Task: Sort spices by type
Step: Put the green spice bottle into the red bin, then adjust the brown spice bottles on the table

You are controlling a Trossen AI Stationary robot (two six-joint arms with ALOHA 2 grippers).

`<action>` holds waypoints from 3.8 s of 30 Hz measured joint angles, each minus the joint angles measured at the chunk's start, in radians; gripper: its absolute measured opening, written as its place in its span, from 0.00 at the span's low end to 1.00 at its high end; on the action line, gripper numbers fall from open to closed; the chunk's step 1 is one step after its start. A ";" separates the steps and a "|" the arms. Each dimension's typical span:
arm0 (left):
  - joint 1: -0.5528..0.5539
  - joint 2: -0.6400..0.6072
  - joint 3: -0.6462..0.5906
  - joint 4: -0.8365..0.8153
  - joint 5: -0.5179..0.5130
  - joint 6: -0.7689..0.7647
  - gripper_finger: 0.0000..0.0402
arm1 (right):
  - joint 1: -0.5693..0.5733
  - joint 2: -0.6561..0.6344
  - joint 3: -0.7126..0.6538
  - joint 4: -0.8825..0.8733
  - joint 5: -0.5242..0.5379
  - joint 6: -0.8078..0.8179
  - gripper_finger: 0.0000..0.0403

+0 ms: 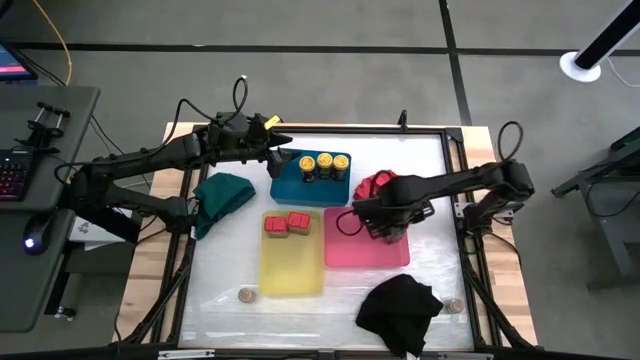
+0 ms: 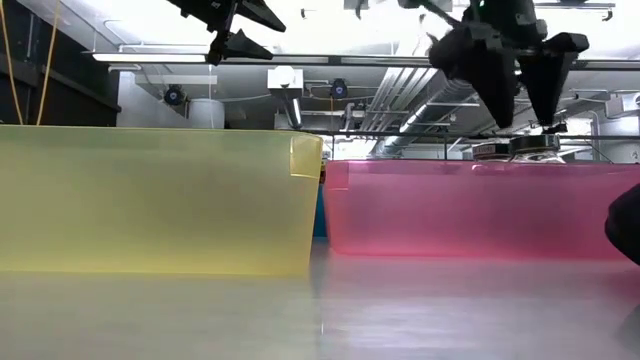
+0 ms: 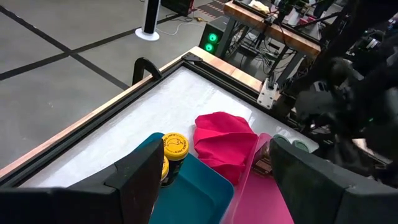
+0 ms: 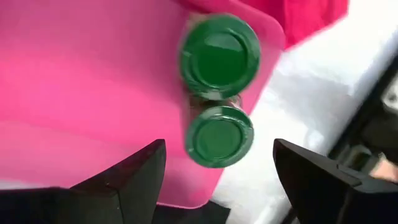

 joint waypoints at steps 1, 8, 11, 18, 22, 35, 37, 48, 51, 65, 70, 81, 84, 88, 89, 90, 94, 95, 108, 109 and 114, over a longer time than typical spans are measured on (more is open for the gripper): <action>0.000 0.000 0.000 0.000 0.000 0.000 0.69 | 0.002 -0.017 0.000 0.017 0.007 -0.019 0.72; 0.000 0.000 0.000 0.000 0.000 -0.004 0.69 | 0.072 -0.162 0.001 0.111 0.080 -0.124 0.72; 0.000 0.000 0.000 0.000 0.000 -0.013 0.69 | 0.121 -0.212 0.001 0.109 0.094 -0.124 0.72; 0.000 0.000 0.000 0.000 0.000 -0.028 0.69 | 0.224 -0.249 0.001 0.111 0.018 -0.131 0.72; 0.000 0.000 0.000 0.000 0.000 -0.045 0.69 | 0.257 -0.248 0.001 0.111 0.003 -0.108 0.72; 0.000 0.000 0.000 0.000 -0.004 -0.080 0.69 | 0.210 -0.221 -0.056 -0.058 0.084 -0.114 0.35; 0.000 0.000 0.000 0.000 -0.004 -0.082 0.69 | 0.197 -0.218 -0.108 -0.022 0.071 -0.147 0.14; 0.000 0.000 0.000 0.000 -0.004 -0.082 0.69 | 0.146 -0.216 -0.281 0.132 0.106 -0.097 0.01; 0.000 0.000 0.000 0.000 -0.004 -0.090 0.69 | 0.128 -0.216 -0.298 0.190 0.098 -0.093 0.00; 0.000 0.000 0.000 0.000 -0.004 -0.106 0.69 | 0.120 -0.216 -0.316 0.263 0.082 -0.001 0.00; 0.000 0.000 0.000 0.000 -0.004 -0.102 0.69 | 0.123 -0.216 -0.316 0.273 0.071 0.034 0.00; 0.000 0.000 0.000 0.000 -0.003 -0.097 0.69 | 0.186 -0.216 -0.281 0.378 -0.067 0.050 0.00; 0.000 0.000 0.000 0.000 -0.003 -0.097 0.69 | 0.239 -0.216 -0.281 0.394 -0.156 0.037 0.00; 0.000 0.000 0.000 0.000 -0.003 -0.078 0.69 | 0.369 -0.216 -0.281 0.384 -0.283 0.053 0.00; 0.000 0.000 0.000 0.000 -0.003 -0.075 0.69 | 0.405 -0.216 -0.281 0.383 -0.303 0.079 0.00; 0.000 0.000 0.000 0.000 -0.002 -0.072 0.69 | 0.439 -0.216 -0.281 0.382 -0.322 0.106 0.00; 0.000 0.000 0.000 0.000 -0.002 -0.072 0.69 | 0.568 -0.216 -0.283 0.381 -0.379 0.269 0.01; 0.000 0.000 0.000 0.000 -0.002 -0.072 0.69 | 0.594 -0.216 -0.286 0.383 -0.393 0.306 0.02; 0.000 0.000 0.000 0.000 -0.003 -0.071 0.69 | 0.713 -0.217 -0.426 0.500 -0.455 0.566 0.32; 0.000 0.000 0.000 0.000 -0.003 -0.071 0.69 | 0.713 -0.217 -0.431 0.495 -0.453 0.557 0.37; 0.000 0.000 0.000 0.000 -0.003 -0.072 0.69 | 0.713 -0.217 -0.454 0.498 -0.451 0.486 0.61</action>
